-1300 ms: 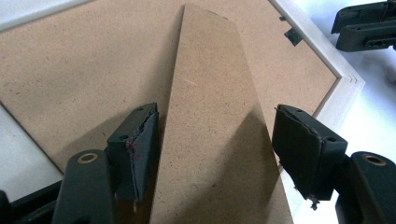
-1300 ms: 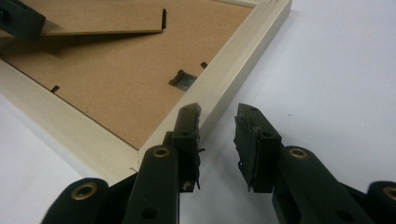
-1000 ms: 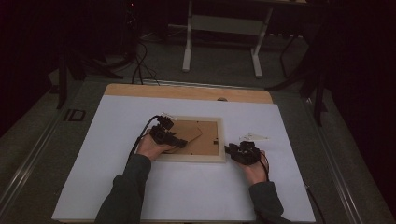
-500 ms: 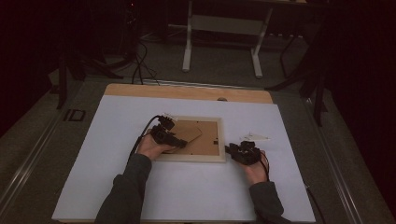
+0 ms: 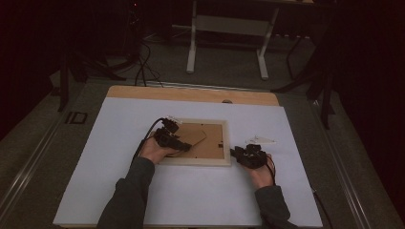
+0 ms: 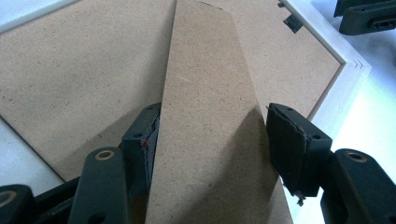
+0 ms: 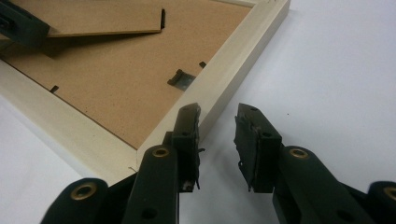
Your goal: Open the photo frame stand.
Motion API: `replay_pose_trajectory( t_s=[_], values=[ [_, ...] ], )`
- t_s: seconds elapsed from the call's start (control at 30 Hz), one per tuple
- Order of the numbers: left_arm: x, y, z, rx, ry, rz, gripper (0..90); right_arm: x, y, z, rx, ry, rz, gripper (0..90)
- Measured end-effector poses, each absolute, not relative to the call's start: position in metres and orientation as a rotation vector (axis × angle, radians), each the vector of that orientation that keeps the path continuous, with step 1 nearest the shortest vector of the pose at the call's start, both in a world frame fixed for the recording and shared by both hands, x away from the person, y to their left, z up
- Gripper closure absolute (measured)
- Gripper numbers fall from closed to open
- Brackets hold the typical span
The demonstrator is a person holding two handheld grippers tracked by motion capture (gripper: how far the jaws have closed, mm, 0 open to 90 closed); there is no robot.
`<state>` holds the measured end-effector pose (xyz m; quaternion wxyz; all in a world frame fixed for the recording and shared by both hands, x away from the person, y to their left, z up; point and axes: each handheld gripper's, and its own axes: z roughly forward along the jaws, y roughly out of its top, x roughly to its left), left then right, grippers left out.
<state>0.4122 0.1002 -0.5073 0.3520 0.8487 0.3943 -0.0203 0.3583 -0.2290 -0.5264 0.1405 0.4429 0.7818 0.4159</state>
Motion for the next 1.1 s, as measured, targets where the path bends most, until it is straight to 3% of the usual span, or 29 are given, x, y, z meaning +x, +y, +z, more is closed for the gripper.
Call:
replay_pose_trajectory(
  t_s=[1.1],
  values=[
    [0.4033, 0.0935, -0.5020, 2.254, 0.945, 0.093, 40.7, 0.3642, -0.2277, -0.5221, 1.285, 2.250, 1.192, 69.1]
  ],
)
